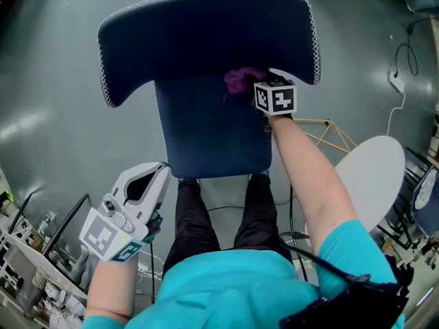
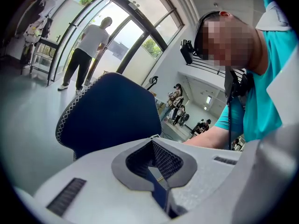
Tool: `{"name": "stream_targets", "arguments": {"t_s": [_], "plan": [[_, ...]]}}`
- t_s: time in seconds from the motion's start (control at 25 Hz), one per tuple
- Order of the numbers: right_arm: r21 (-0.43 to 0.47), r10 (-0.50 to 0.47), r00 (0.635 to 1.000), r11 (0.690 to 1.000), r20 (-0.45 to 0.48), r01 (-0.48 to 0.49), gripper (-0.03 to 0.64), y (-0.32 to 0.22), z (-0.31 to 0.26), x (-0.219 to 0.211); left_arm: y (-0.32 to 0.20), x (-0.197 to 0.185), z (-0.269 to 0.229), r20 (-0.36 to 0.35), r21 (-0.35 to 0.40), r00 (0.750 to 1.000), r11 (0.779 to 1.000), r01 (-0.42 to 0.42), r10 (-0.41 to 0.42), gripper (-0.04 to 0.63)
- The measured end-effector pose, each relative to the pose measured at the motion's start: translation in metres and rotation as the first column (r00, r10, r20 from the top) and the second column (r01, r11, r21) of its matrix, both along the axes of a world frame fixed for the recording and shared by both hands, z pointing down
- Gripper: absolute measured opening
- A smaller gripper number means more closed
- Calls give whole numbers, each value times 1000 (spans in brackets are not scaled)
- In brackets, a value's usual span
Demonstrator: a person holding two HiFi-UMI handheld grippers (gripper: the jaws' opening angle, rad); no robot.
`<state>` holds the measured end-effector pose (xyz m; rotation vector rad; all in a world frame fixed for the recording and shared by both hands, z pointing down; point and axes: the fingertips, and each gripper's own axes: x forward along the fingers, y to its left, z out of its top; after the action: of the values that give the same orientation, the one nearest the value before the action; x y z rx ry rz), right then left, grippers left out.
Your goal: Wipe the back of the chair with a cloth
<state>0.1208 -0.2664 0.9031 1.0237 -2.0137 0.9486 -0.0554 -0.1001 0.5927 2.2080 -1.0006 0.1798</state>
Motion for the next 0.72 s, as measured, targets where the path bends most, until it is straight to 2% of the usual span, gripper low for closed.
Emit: {"name": "stream_targets", "arguments": {"t_s": [0.28,0.52,0.72], "plan": [[0,86,996,996,-30,-86,81,-2,1,50,-2,19,-4,5,2,999,999,-32,32,5],[34,259,961,966,-101,-257,80,-16,-4,131,0,32,-9,12,11,999,999,-44,44,5],[65,265,960,963,-92,-260,80,-13,-41,150,6,36,-22,9,31,999,998,-50,49,5]]}}
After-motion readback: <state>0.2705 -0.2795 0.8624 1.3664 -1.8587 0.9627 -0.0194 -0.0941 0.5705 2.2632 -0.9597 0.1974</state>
